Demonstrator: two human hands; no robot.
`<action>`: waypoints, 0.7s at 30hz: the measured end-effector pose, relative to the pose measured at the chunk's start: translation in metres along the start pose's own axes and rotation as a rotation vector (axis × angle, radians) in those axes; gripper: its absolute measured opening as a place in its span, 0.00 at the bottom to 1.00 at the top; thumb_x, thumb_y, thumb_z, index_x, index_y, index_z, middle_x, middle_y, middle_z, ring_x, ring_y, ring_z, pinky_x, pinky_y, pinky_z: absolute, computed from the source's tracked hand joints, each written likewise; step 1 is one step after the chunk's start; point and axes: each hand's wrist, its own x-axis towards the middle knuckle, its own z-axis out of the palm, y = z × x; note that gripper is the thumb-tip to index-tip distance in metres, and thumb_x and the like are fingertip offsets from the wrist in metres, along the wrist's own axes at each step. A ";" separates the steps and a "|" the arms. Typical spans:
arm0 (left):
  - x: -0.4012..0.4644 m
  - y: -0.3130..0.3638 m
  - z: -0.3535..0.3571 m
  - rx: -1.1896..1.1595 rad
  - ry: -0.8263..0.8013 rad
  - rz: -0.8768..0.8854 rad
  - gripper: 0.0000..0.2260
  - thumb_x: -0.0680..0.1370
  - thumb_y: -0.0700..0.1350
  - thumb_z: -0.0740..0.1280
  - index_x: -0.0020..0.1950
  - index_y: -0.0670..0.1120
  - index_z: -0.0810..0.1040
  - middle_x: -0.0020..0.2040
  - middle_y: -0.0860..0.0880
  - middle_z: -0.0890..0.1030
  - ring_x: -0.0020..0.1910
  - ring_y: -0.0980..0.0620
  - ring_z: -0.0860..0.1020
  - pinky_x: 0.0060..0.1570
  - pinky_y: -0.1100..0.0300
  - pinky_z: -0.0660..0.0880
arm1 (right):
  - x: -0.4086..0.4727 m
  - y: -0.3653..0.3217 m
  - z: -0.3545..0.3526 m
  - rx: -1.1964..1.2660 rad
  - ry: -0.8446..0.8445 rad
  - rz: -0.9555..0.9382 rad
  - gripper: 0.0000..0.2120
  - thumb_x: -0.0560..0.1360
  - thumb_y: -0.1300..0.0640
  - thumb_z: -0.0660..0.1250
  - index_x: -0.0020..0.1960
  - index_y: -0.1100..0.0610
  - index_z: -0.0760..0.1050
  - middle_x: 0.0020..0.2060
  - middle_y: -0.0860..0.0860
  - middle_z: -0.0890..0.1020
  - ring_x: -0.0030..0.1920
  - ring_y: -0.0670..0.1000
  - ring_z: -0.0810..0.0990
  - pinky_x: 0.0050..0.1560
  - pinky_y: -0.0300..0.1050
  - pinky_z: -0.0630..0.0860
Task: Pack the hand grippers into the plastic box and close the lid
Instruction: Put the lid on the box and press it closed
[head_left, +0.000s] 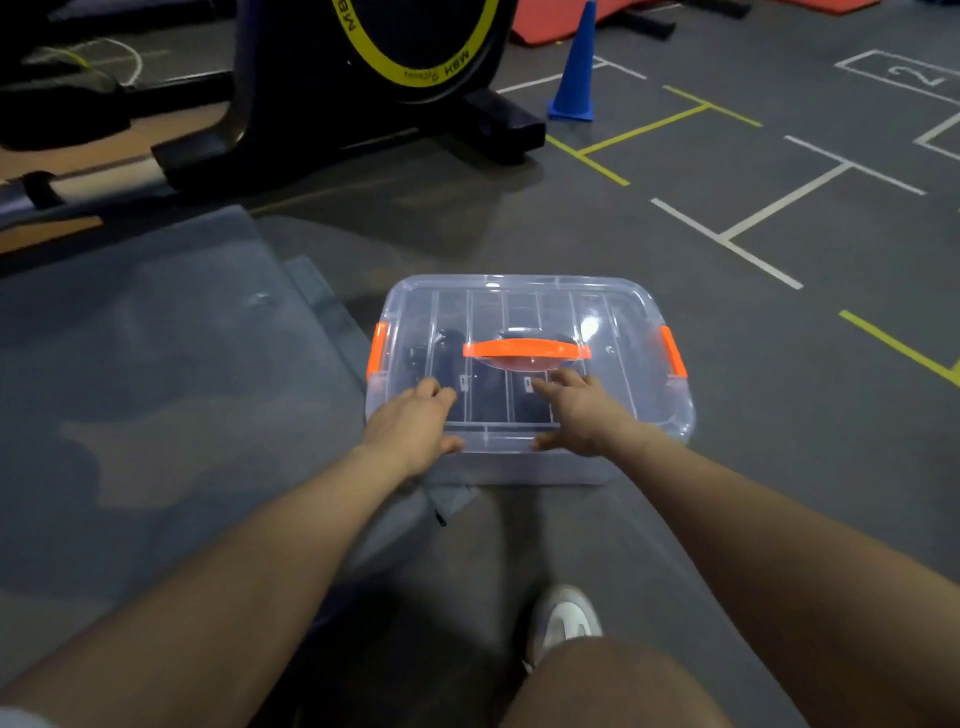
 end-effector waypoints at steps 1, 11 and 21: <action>-0.003 0.003 0.002 0.028 -0.017 -0.007 0.24 0.75 0.55 0.66 0.67 0.46 0.66 0.65 0.46 0.68 0.64 0.44 0.72 0.60 0.50 0.71 | -0.006 0.006 0.008 -0.025 -0.021 0.023 0.42 0.70 0.45 0.72 0.77 0.50 0.53 0.75 0.55 0.56 0.74 0.61 0.57 0.75 0.55 0.58; -0.002 0.008 0.012 0.170 0.049 -0.008 0.16 0.77 0.51 0.65 0.59 0.44 0.68 0.59 0.45 0.70 0.61 0.46 0.70 0.51 0.50 0.75 | -0.011 0.016 0.026 -0.200 0.117 -0.021 0.28 0.78 0.63 0.60 0.75 0.50 0.57 0.68 0.55 0.67 0.66 0.63 0.68 0.64 0.59 0.70; 0.044 0.008 -0.005 0.133 0.030 -0.006 0.17 0.77 0.52 0.64 0.59 0.43 0.67 0.58 0.44 0.70 0.60 0.45 0.70 0.53 0.49 0.75 | 0.042 0.033 0.002 -0.255 0.198 -0.029 0.27 0.80 0.64 0.53 0.76 0.48 0.55 0.67 0.55 0.67 0.67 0.61 0.67 0.63 0.62 0.71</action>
